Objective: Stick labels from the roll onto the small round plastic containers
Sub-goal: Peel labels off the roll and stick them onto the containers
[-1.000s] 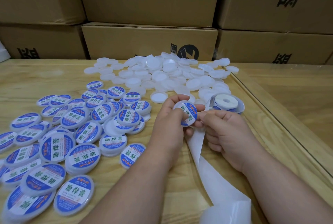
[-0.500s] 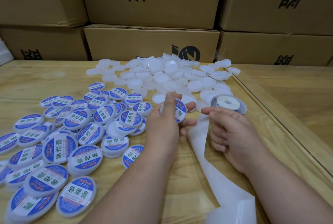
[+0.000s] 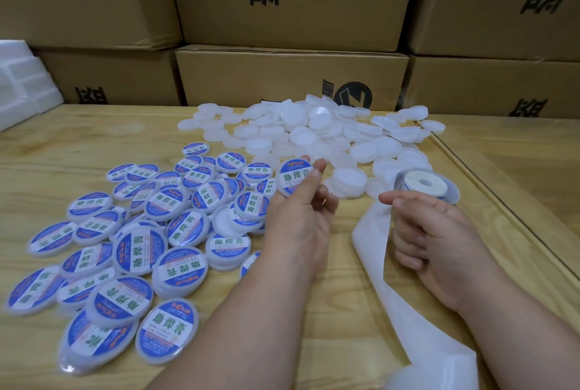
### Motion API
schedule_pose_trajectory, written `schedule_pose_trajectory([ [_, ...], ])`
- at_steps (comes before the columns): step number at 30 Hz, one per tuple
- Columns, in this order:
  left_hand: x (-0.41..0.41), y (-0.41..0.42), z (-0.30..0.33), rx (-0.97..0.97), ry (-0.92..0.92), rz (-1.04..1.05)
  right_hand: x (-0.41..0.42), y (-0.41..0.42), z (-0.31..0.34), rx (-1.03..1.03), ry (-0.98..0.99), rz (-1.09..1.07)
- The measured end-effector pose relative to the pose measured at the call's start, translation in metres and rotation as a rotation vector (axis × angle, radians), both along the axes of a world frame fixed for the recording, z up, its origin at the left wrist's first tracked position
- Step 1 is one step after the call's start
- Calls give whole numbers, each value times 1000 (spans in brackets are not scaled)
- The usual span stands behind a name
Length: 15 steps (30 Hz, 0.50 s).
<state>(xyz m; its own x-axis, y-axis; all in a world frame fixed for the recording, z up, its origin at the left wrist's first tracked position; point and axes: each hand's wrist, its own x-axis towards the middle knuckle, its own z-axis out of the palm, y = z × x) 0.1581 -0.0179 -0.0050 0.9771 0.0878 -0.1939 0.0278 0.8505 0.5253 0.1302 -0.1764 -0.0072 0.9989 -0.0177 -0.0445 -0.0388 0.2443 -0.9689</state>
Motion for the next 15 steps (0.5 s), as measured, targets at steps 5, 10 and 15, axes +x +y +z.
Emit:
schedule_pose_trajectory([
  [5, 2, 8, 1, -104, -22, 72, 1, -1, -1, -14, -1, -4],
  [10, 4, 14, 0, -99, 41, 171, 2, -2, -3, -22, -9, -4],
  [15, 4, 12, 2, -128, 67, 202, 4, -3, -5, -22, -11, -4],
])
